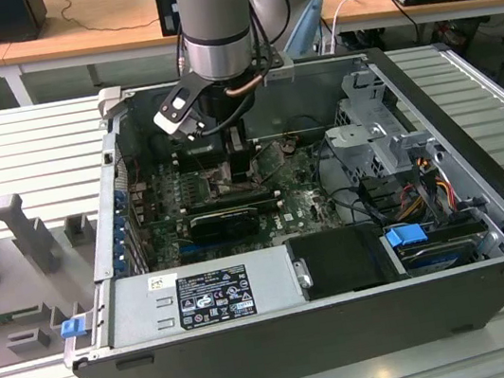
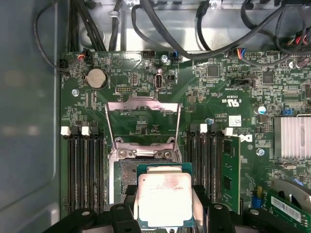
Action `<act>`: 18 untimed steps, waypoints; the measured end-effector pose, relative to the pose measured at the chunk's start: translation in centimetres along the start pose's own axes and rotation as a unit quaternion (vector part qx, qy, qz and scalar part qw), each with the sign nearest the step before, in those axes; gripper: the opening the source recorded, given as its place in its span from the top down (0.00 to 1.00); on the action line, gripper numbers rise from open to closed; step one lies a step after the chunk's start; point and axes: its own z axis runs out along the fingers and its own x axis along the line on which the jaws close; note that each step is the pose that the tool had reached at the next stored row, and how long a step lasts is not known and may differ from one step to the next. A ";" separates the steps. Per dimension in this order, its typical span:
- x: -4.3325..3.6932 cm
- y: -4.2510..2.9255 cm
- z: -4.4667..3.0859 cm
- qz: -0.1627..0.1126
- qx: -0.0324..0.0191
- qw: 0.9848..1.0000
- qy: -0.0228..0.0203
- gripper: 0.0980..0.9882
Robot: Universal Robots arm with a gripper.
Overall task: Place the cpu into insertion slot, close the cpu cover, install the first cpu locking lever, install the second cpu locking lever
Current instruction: 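Place the cpu into insertion slot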
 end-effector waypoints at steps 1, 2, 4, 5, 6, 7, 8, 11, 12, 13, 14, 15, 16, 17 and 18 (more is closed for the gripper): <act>0.01 -0.01 0.06 0.000 0.000 1.000 0.000 0.52; 0.02 -0.03 0.13 0.000 0.000 1.000 0.000 0.52; 0.03 -0.05 0.23 0.000 0.000 1.000 0.000 0.52; 0.02 -0.07 0.25 0.000 0.000 1.000 0.000 0.52; 0.03 -0.07 0.26 0.000 0.000 1.000 0.000 0.52; 0.03 -0.07 0.27 0.000 0.000 1.000 0.000 0.52; 0.03 -0.07 0.27 0.000 0.000 1.000 0.000 0.52; 0.03 -0.08 0.27 0.000 0.000 1.000 0.000 0.52; 0.03 -0.07 0.27 0.000 0.000 1.000 0.000 0.52; 0.03 -0.07 0.27 0.000 0.000 1.000 0.000 0.52; 0.03 -0.07 0.27 0.000 0.000 1.000 0.000 0.52; 0.03 -0.07 0.27 0.000 0.000 1.000 0.000 0.52; 0.03 -0.08 0.28 0.000 0.000 1.000 0.000 0.52; 0.03 -0.09 0.31 0.000 0.000 1.000 0.000 0.52; 0.03 -0.10 0.35 0.000 0.000 1.000 0.000 0.52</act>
